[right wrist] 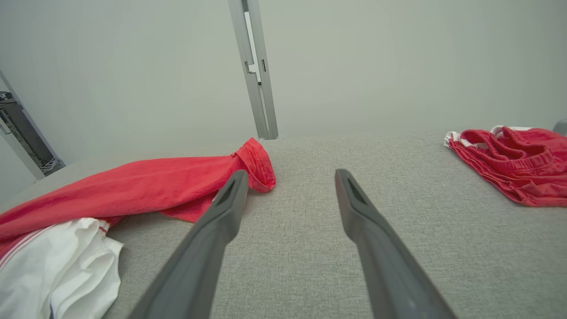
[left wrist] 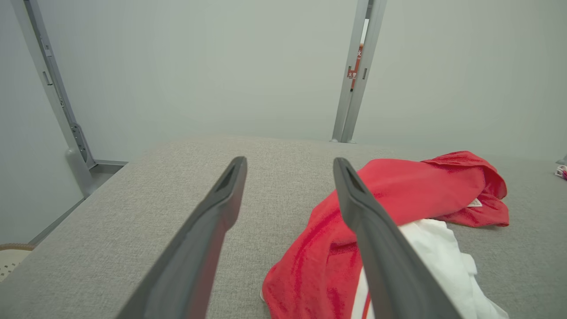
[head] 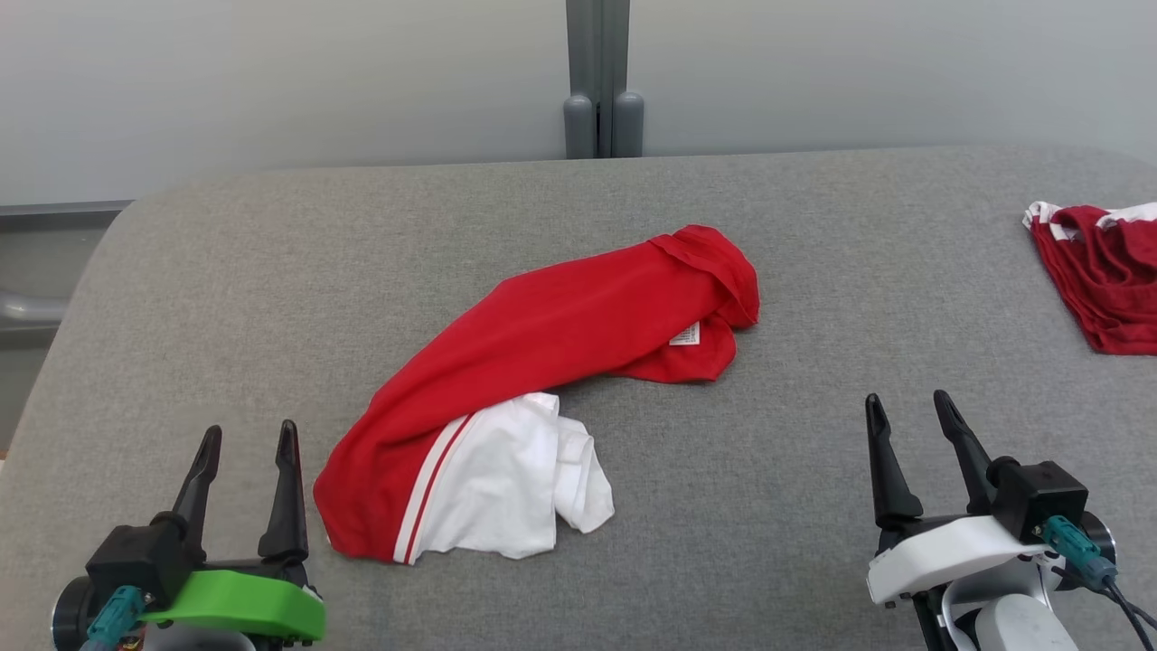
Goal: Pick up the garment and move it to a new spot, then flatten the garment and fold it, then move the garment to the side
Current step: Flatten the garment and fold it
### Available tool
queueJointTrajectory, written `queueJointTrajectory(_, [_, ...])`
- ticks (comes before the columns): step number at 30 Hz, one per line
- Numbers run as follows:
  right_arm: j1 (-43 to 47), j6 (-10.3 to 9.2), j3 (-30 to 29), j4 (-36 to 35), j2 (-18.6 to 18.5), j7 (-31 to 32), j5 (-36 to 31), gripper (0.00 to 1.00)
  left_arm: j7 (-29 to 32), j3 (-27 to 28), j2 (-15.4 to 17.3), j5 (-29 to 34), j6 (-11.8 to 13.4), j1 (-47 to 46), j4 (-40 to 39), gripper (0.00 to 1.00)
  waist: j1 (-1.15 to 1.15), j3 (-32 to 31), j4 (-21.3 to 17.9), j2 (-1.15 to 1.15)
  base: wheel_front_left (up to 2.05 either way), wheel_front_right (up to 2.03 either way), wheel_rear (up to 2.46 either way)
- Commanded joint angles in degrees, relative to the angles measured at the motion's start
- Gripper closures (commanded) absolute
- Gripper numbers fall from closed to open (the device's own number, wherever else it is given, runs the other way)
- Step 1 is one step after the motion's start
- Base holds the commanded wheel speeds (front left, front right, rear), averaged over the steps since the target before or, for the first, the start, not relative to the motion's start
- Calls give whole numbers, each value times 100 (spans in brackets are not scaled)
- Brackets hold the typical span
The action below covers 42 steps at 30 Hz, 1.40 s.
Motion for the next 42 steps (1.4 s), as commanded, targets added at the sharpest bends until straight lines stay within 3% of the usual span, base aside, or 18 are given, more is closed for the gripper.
queueJointTrajectory(1, [50, -10, -14, 16, -11, -17, -45, 0, -15, 108, -39, 93, -40, 75, -30, 0, 0, -18, 44, 0, 0, 0, 0])
queueJointTrajectory(11, [-197, -10, 92, 195, -51, -17, -265, 0, -17, 594, -352, 519, -357, 95, -10, 0, 0, 24, 246, 0, 0, 0, 0])
queueJointTrajectory(20, [-1175, -10, 407, 787, -444, 113, -434, 0, -16, 718, -674, 686, -582, -121, 135, 0, 0, 276, 544, 0, 0, 0, 0])
queueJointTrajectory(42, [-3159, -10, 548, 3698, -1036, 82, -741, 0, -10, 538, -1012, 635, -731, -754, 341, 0, 0, 1197, 1544, 0, 0, 0, 0])
